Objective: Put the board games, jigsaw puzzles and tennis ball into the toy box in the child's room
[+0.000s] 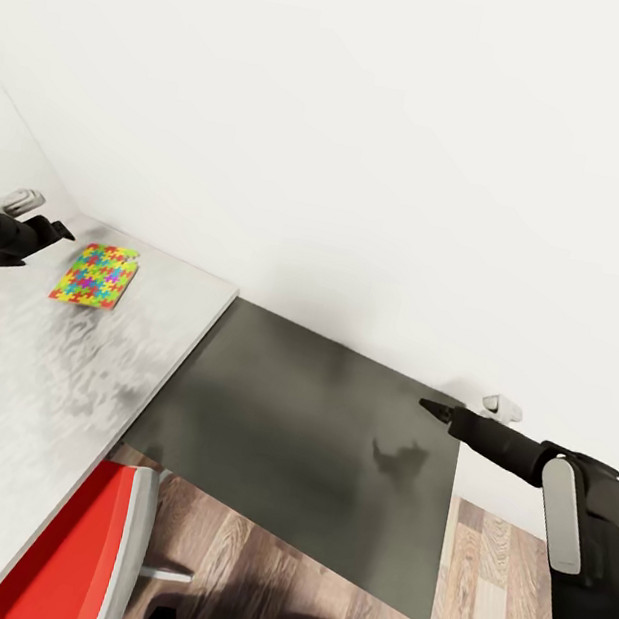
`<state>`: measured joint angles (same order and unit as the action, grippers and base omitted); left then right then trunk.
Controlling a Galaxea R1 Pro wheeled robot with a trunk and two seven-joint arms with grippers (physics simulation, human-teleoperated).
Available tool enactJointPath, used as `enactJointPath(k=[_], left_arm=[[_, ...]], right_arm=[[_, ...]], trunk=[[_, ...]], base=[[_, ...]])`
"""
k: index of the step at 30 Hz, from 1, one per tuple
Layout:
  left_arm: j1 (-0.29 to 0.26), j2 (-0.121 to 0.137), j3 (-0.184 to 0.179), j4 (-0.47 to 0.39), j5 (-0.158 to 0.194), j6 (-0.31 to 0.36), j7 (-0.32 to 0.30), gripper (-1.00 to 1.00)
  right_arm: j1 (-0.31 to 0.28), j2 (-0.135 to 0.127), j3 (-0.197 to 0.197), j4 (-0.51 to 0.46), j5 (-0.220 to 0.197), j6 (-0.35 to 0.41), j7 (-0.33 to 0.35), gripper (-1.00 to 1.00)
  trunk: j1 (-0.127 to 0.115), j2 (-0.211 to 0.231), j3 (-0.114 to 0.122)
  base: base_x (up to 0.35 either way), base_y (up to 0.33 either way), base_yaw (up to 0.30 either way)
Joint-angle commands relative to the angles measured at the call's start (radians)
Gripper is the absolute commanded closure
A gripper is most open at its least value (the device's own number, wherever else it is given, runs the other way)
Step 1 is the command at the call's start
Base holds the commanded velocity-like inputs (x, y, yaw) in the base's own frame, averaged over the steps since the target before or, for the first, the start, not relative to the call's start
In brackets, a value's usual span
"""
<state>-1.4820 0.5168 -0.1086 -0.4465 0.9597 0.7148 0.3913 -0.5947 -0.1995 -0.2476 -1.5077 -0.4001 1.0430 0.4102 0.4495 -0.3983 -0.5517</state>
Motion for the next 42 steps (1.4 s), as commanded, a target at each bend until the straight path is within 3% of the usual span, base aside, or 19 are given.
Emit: enactJointPath(k=[1, 14, 29, 34, 42], left_arm=[[-0.001, 0.001, -0.008, -0.001, 0.010, -0.003, 0.007, -1.00], [0.004, 0.002, -0.016, 0.004, 0.010, -0.079, -0.040, -1.00], [0.017, 0.004, -0.019, 0.012, 0.009, -0.105, -0.095, -1.00], [0.024, 0.004, -0.019, 0.013, 0.008, -0.107, -0.101, -1.00], [0.032, 0.004, -0.019, 0.014, 0.008, -0.110, -0.106, -1.00]], right_arm=[[0.001, 0.000, -0.001, -0.004, 0.008, 0.004, 0.010, -1.00], [0.025, 0.000, 0.000, -0.048, 0.008, 0.004, 0.010, -1.00], [0.044, 0.000, 0.001, -0.090, 0.001, 0.004, 0.011, -1.00], [0.045, -0.003, 0.000, -0.097, -0.015, 0.004, 0.013, -1.00], [0.043, -0.013, -0.004, -0.102, -0.073, 0.004, 0.017, -1.00]], trunk=[[0.001, -0.002, -0.002], [0.001, -0.002, -0.019], [0.001, -0.002, -0.043], [0.001, -0.002, -0.051], [0.001, -0.002, -0.059]], base=[[0.000, 0.000, 0.000], [0.000, 0.000, 0.000], [0.000, 0.000, 0.000], [0.000, 0.000, 0.000], [0.000, 0.000, 0.000]])
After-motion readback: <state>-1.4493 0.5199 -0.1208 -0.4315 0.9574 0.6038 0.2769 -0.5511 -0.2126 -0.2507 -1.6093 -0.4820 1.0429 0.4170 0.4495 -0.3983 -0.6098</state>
